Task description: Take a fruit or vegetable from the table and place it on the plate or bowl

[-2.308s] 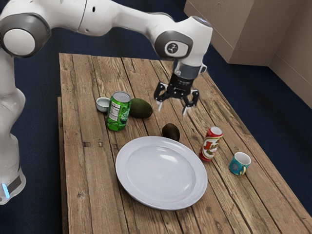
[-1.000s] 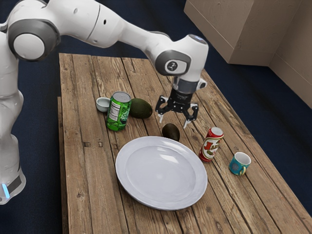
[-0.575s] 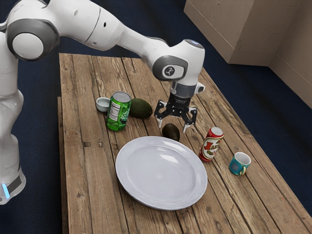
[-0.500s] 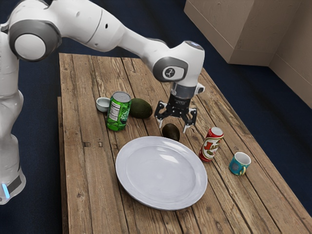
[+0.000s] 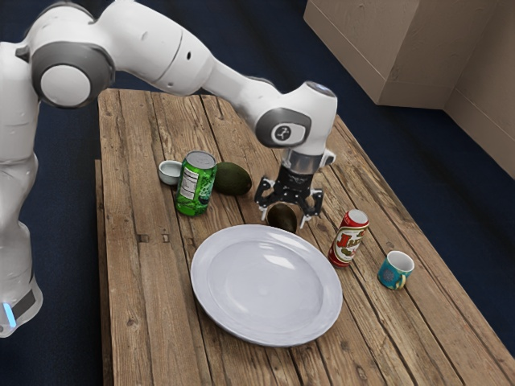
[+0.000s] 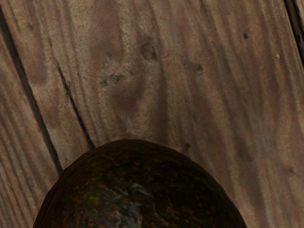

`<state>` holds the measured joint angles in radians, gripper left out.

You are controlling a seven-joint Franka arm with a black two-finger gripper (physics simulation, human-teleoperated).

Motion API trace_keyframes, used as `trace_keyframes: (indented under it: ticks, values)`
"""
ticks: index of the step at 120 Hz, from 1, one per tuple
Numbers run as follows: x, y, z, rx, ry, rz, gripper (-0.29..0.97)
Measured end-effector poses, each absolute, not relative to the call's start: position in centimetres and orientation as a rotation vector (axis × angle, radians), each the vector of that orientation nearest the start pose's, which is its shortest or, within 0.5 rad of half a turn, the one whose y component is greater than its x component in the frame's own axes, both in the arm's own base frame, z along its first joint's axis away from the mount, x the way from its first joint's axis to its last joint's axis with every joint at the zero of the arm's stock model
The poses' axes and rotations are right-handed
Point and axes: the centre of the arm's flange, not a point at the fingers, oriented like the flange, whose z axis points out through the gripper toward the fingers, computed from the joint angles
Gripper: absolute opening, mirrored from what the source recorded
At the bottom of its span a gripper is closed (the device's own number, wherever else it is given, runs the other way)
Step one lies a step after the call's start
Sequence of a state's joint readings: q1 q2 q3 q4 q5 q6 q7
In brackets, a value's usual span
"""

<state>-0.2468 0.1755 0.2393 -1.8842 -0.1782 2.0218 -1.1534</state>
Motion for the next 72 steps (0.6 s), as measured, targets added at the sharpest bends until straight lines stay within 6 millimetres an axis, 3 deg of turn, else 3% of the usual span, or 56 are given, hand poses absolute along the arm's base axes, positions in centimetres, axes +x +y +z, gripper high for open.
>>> trace_keyframes:
  ticks: [50, 72]
  values:
    - [60.1, -1.6, 40.2, -2.623, -1.865, 0.166, 0.66]
    - [60.1, -1.6, 40.1, -2.622, -1.863, 0.167, 0.43]
